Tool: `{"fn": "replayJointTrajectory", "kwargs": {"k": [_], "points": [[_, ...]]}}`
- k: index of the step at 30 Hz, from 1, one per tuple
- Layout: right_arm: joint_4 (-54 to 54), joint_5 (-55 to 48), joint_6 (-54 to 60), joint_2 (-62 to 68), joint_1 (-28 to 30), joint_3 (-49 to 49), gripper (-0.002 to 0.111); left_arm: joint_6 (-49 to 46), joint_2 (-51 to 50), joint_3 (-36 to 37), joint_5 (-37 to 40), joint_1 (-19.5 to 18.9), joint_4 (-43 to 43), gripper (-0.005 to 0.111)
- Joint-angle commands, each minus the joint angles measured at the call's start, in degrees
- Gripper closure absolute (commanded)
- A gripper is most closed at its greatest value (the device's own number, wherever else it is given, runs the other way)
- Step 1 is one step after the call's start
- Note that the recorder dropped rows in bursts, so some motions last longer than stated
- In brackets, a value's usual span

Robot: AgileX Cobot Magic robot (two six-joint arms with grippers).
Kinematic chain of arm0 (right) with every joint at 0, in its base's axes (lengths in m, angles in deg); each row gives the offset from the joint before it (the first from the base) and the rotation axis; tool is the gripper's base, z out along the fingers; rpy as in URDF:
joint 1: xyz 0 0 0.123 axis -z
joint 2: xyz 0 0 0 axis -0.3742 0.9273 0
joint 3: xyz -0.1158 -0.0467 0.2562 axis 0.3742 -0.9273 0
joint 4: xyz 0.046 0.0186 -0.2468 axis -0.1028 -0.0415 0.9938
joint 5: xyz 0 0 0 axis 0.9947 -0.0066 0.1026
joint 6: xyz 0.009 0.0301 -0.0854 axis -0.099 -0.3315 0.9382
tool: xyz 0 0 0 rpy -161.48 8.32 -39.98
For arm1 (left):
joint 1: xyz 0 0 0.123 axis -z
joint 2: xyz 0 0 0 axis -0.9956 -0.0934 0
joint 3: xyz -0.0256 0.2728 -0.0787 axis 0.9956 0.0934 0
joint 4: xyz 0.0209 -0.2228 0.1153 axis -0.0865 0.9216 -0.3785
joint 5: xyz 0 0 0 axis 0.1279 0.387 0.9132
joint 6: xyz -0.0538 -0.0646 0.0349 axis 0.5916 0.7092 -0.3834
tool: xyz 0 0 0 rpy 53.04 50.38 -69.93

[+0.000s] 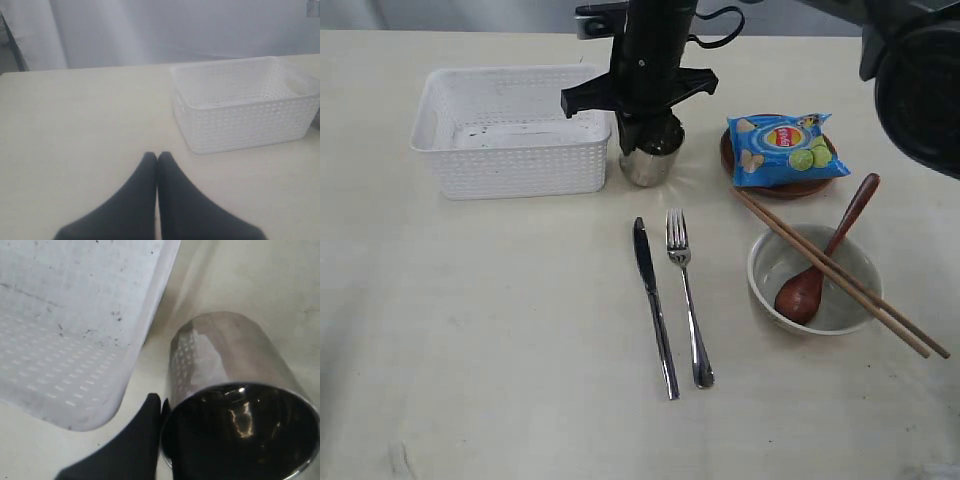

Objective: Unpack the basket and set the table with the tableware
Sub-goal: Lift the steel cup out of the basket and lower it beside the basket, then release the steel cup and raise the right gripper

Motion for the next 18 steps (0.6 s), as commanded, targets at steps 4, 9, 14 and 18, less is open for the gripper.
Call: {"fn": "replayJointTrajectory", "kwargs": {"k": [4, 9, 14, 18], "points": [[1.04, 0.08, 0.90, -0.11, 0.19, 0.12, 0.098, -0.06, 0.18, 0.11, -0.59, 0.40, 0.13, 0.107], [1.04, 0.08, 0.90, -0.11, 0.19, 0.12, 0.060, -0.06, 0.18, 0.11, -0.59, 0.40, 0.13, 0.107], [1.04, 0.08, 0.90, -0.11, 0.19, 0.77, 0.054, -0.06, 0.18, 0.11, -0.59, 0.40, 0.13, 0.107], [1.04, 0.08, 0.64, -0.62, 0.19, 3.95, 0.054, -0.06, 0.18, 0.11, -0.59, 0.40, 0.13, 0.107]]}}
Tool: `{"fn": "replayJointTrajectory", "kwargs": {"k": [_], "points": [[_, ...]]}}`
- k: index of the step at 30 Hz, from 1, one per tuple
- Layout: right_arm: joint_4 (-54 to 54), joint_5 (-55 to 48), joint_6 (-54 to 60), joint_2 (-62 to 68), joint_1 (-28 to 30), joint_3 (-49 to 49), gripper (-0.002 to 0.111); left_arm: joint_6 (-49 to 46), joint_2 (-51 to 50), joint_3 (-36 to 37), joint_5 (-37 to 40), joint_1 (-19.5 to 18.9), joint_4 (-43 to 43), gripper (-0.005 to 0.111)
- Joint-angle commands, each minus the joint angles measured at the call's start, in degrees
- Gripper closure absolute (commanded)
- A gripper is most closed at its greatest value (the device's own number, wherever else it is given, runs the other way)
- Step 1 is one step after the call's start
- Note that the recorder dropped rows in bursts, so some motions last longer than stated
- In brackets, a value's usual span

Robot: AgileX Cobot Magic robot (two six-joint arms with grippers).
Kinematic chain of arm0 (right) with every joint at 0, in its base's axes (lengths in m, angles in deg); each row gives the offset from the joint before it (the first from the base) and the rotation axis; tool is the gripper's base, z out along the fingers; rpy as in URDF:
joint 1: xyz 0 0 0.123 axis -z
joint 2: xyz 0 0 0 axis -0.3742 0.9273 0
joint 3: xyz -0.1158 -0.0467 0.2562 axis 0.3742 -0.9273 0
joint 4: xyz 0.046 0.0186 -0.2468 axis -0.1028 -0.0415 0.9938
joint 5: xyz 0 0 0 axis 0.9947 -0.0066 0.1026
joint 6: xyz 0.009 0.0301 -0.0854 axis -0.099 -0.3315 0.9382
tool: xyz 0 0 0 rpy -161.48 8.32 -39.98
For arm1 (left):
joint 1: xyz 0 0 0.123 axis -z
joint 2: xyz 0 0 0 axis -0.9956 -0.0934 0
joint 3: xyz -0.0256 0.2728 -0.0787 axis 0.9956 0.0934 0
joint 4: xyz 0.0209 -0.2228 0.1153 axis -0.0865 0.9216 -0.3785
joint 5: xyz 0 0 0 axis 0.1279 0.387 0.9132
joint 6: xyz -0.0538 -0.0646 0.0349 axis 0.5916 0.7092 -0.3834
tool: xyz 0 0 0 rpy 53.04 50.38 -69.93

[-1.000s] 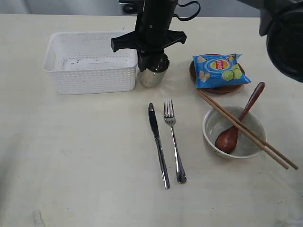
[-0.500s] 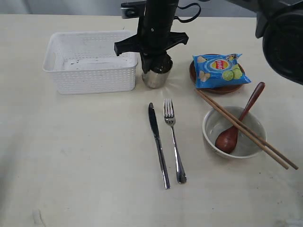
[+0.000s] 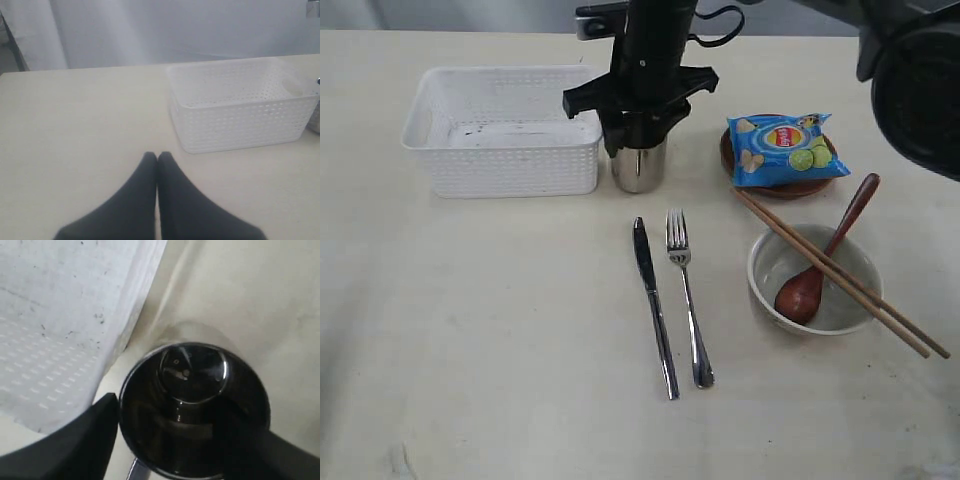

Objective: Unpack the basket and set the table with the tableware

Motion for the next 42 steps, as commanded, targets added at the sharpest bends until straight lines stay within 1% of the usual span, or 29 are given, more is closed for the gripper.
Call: {"fn": "replayJointTrajectory", "kwargs": {"k": [1, 8, 12, 14, 15, 17, 18, 19, 21, 22, 24, 28, 31, 33, 37, 40, 42], "points": [[0.36, 0.08, 0.21, -1.12, 0.19, 4.00, 0.054, -0.06, 0.18, 0.11, -0.59, 0.40, 0.13, 0.107], [0.36, 0.08, -2.56, -2.20, 0.19, 11.80, 0.054, -0.06, 0.18, 0.11, -0.59, 0.40, 0.13, 0.107], [0.64, 0.08, -4.50, -1.95, -0.49, 13.03, 0.054, -0.06, 0.18, 0.11, -0.59, 0.40, 0.13, 0.107], [1.06, 0.08, -5.21, -1.17, -0.49, 13.03, 0.062, -0.06, 0.18, 0.11, -0.59, 0.40, 0.13, 0.107], [1.06, 0.08, -6.30, -0.54, -0.49, 13.03, 0.069, -0.06, 0.18, 0.11, -0.59, 0.40, 0.13, 0.107], [0.34, 1.38, -7.07, 0.35, -0.33, 13.03, 0.078, -0.06, 0.18, 0.11, -0.59, 0.40, 0.13, 0.107], [-0.21, 2.68, -7.07, 0.75, -0.20, 13.06, 0.078, -0.06, 0.18, 0.11, -0.59, 0.40, 0.13, 0.107], [-1.06, 3.39, -7.07, 1.28, -0.20, 13.06, 0.074, -0.06, 0.18, 0.11, -0.59, 0.40, 0.13, 0.107], [-1.98, 4.73, -7.07, 2.55, -0.20, 13.06, 0.060, -0.06, 0.18, 0.11, -0.59, 0.40, 0.13, 0.107], [-1.98, 5.12, -7.36, 3.27, -0.20, 13.06, 0.055, -0.06, 0.18, 0.11, -0.59, 0.40, 0.13, 0.107], [-1.98, 5.90, -8.07, 4.64, -0.20, 13.06, 0.055, -0.06, 0.18, 0.11, -0.59, 0.40, 0.13, 0.107], [-1.98, 8.62, -8.50, 6.75, -0.20, 13.06, 0.063, -0.06, 0.18, 0.11, -0.59, 0.40, 0.13, 0.107], [-2.55, 12.13, -7.84, 7.58, -0.36, 13.06, 0.072, -0.06, 0.18, 0.11, -0.59, 0.40, 0.13, 0.107], [-3.76, 14.50, -6.91, 7.80, -0.89, 13.06, 0.081, -0.06, 0.18, 0.11, -0.59, 0.40, 0.13, 0.107], [-6.93, 17.25, -2.69, 8.63, -2.57, 13.06, 0.109, -0.06, 0.18, 0.11, -0.59, 0.40, 0.13, 0.107], [-7.08, 17.87, 0.19, 8.80, -4.08, 13.06, 0.109, -0.06, 0.18, 0.11, -0.59, 0.40, 0.13, 0.107], [-7.42, 17.85, 5.12, 8.80, -5.01, 13.06, 0.109, -0.06, 0.18, 0.11, -0.59, 0.40, 0.13, 0.107]]}}
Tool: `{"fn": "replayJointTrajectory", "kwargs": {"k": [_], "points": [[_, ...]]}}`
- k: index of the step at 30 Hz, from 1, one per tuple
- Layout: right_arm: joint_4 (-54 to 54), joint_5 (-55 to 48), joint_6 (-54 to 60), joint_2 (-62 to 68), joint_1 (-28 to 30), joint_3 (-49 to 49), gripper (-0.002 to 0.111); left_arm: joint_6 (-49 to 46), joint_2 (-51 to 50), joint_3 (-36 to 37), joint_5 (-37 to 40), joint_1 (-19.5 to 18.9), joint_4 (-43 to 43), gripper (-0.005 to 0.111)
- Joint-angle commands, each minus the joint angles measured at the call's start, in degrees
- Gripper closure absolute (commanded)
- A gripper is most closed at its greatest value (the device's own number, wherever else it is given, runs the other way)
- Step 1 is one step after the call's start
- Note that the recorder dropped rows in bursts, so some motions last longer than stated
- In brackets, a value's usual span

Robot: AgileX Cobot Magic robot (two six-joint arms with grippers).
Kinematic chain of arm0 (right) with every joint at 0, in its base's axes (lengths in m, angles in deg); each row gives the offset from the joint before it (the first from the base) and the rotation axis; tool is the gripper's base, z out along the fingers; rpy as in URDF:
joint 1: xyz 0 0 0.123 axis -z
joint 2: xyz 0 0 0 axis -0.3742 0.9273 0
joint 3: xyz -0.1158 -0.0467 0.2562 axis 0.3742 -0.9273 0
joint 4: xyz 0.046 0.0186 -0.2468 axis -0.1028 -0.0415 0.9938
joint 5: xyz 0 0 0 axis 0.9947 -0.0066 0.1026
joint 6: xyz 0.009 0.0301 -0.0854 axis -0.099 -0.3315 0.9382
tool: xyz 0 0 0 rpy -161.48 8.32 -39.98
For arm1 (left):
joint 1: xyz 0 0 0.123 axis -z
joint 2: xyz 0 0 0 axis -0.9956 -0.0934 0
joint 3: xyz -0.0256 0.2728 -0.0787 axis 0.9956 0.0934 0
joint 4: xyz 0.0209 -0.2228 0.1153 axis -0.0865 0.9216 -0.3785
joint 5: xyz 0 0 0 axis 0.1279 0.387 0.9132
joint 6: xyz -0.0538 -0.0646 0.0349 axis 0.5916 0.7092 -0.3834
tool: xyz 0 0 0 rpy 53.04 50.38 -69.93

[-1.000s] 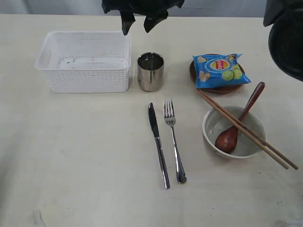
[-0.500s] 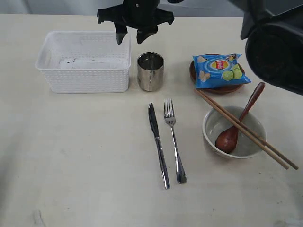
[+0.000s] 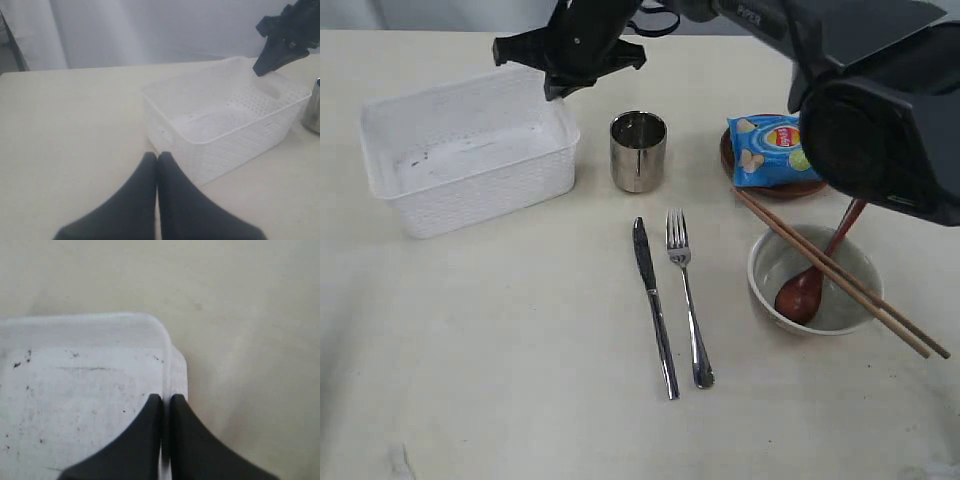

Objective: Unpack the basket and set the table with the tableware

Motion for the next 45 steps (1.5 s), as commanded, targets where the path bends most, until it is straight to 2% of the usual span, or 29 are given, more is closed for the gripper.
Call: {"fn": "replayJointTrajectory", "kwargs": {"k": [1, 9, 16, 18, 22, 24, 25, 26, 28, 29, 31, 34, 36, 37, 40, 45], "points": [[-1.33, 0.17, 10.20, 0.20, -2.24, 0.08, 0.109, -0.06, 0.18, 0.11, -0.59, 0.40, 0.13, 0.107], [-12.10, -0.56, 31.07, -0.75, -4.78, 0.08, 0.109, -0.06, 0.18, 0.11, -0.59, 0.40, 0.13, 0.107], [-12.17, -1.06, 44.53, -0.75, -6.66, 0.46, 0.108, -0.06, 0.18, 0.11, -0.59, 0.40, 0.13, 0.107], [-12.17, -2.28, 45.24, -0.75, -6.66, 1.48, 0.099, -0.06, 0.18, 0.11, -0.59, 0.40, 0.13, 0.107], [-12.17, -4.53, 44.87, -0.75, -6.66, 4.77, 0.066, -0.06, 0.18, 0.11, -0.59, 0.40, 0.13, 0.107], [-11.82, -4.96, 41.79, -0.75, -6.66, 7.42, 0.058, -0.06, 0.18, 0.11, -0.59, 0.40, 0.13, 0.107], [-10.82, -5.27, 39.65, -0.75, -6.66, 9.07, 0.058, -0.06, 0.18, 0.11, -0.59, 0.40, 0.13, 0.107], [-9.13, -5.96, 37.76, -0.75, -6.66, 10.44, 0.058, -0.06, 0.18, 0.11, -0.59, 0.40, 0.13, 0.107], [-4.88, -10.24, 31.97, -0.75, -6.66, 15.85, 0.068, -0.06, 0.18, 0.11, -0.59, 0.40, 0.13, 0.107], [-3.73, -14.33, 29.78, -0.75, -6.66, 19.28, 0.091, -0.06, 0.18, 0.11, -0.59, 0.40, 0.13, 0.107], [-6.59, -16.68, 30.50, -1.16, -6.66, 22.48, 0.108, -0.06, 0.18, 0.11, -0.59, 0.40, 0.13, 0.107], [-5.47, -12.02, 24.68, -3.46, -7.77, 22.87, 0.109, -0.06, 0.18, 0.11, -0.59, 0.40, 0.13, 0.107], [10.91, -7.83, 11.43, -6.25, -10.76, 22.87, 0.109, -0.06, 0.18, 0.11, -0.59, 0.40, 0.13, 0.107], [15.33, -7.44, 8.96, -7.45, -12.10, 22.87, 0.109, -0.06, 0.18, 0.11, -0.59, 0.40, 0.13, 0.107], [15.75, -7.70, 8.72, -10.31, -14.11, 22.76, 0.109, -0.06, 0.18, 0.11, -0.59, 0.40, 0.13, 0.107], [14.41, -7.09, 7.46, -15.33, -14.34, 22.76, 0.109, -0.06, 0.18, 0.11, -0.59, 0.40, 0.13, 0.107]]}}
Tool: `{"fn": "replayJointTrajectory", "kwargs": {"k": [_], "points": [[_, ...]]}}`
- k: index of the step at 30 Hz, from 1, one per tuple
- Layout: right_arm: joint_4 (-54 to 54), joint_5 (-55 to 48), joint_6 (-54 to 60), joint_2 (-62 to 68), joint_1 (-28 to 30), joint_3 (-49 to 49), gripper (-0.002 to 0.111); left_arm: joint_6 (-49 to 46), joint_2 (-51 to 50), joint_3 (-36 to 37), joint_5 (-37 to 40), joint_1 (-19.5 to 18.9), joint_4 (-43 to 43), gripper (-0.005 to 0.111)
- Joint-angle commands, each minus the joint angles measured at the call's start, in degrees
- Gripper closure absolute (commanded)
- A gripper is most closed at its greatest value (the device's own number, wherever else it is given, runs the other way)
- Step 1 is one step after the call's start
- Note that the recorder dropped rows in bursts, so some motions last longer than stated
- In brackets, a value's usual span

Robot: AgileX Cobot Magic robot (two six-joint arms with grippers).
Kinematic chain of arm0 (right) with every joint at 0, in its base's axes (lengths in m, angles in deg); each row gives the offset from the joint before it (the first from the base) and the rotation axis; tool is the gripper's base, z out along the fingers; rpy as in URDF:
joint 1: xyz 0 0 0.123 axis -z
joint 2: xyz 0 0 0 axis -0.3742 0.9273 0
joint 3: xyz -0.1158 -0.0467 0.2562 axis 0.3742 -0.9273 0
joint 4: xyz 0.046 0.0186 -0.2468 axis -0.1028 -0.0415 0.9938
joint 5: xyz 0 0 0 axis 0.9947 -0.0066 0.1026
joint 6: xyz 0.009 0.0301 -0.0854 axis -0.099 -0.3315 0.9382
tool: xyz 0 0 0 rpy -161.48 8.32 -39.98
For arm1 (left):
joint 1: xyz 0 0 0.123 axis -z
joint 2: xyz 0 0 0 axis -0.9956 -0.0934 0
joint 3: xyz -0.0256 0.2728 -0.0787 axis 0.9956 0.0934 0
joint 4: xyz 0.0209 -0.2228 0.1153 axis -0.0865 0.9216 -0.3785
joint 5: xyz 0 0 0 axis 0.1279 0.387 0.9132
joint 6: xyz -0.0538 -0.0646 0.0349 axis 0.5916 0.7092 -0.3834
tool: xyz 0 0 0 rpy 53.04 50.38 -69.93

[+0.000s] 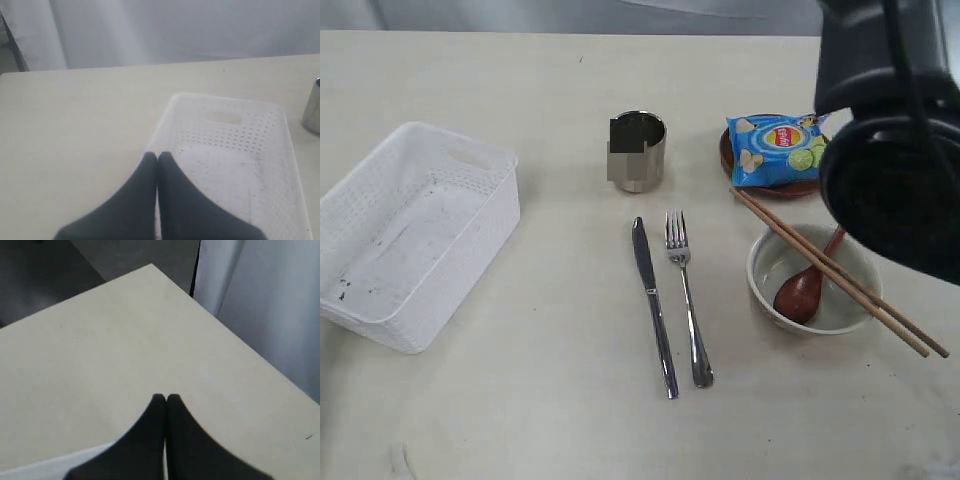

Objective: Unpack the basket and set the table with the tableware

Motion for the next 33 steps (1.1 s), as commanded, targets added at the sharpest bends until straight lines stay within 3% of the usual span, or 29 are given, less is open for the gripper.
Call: {"fn": "replayJointTrajectory", "kwargs": {"k": [1, 7, 22, 28, 31, 33], "points": [[0.37, 0.75, -1.20, -5.61, -0.36, 0.36, 0.109, -0.06, 0.18, 0.11, -0.59, 0.40, 0.13, 0.107], [8.18, -9.38, -1.20, -12.95, -0.24, 0.36, 0.109, -0.06, 0.18, 0.11, -0.59, 0.40, 0.13, 0.107], [23.17, -9.38, -4.31, -39.15, -0.36, -2.31, 0.109, -0.06, 0.18, 0.11, -0.59, 0.40, 0.13, 0.107], [27.48, -9.38, -5.57, -54.75, -0.36, -14.92, 0.109, -0.06, 0.18, 0.11, -0.59, 0.40, 0.13, 0.107], [30.82, -9.38, -10.37, -63.44, -0.36, -27.10, 0.109, -0.06, 0.18, 0.11, -0.59, 0.40, 0.13, 0.107], [33.86, -3.45, -15.60, -70.64, -0.36, -37.73, 0.109, -0.06, 0.18, 0.11, -0.59, 0.40, 0.13, 0.107]]}}
